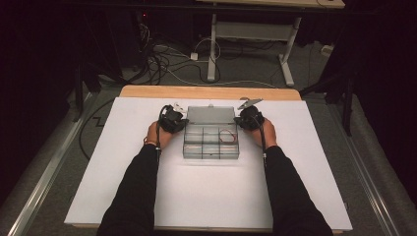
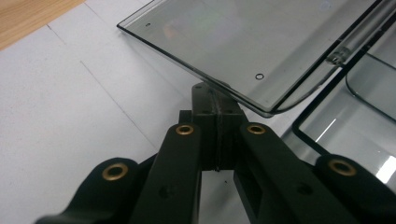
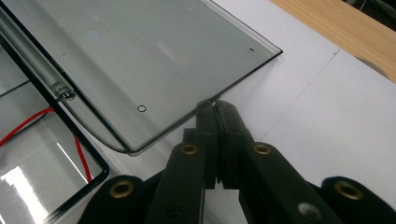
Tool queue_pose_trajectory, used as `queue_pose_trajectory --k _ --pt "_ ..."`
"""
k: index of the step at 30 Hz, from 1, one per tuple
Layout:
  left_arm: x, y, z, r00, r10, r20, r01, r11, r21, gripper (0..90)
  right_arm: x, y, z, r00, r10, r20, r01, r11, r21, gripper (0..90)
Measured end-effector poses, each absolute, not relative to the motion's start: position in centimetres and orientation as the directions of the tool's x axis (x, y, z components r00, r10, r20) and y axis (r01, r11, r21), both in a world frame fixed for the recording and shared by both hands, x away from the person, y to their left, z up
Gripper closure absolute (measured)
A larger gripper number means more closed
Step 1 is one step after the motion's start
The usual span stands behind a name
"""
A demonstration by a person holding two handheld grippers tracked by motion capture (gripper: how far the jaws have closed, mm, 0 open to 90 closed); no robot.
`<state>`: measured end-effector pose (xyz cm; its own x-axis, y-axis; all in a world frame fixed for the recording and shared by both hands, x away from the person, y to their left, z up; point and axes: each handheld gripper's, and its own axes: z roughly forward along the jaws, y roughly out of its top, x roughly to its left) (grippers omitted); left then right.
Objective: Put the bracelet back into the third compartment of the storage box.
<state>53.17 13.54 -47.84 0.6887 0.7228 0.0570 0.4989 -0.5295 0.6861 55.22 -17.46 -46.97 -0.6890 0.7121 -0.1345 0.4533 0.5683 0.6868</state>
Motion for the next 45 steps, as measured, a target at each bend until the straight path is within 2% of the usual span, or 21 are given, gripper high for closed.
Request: queue_pose_trajectory --k 6,11,24,45 --pt "53.1 13.2 -47.8 0.685 0.723 0.084 0.489 -0.542 0.683 87.5 55.2 -17.3 -46.9 -0.690 0.709 -0.142 0.438 0.566 0.699 89.6" --pt "53.2 13.1 -47.7 0.674 0.728 0.125 0.468 -0.551 0.691 87.6 55.0 -17.2 -46.5 -0.693 0.697 -0.187 0.403 0.589 0.701 89.8" --pt "53.2 13.0 -47.4 0.641 0.746 0.180 0.422 -0.538 0.729 87.6 54.8 -17.4 -46.2 -0.676 0.712 -0.190 0.372 0.552 0.746 89.5" --pt "52.9 12.9 -46.2 0.607 0.768 0.204 0.373 -0.502 0.780 87.6 54.4 -17.2 -45.3 -0.640 0.731 -0.238 0.305 0.526 0.794 88.0"
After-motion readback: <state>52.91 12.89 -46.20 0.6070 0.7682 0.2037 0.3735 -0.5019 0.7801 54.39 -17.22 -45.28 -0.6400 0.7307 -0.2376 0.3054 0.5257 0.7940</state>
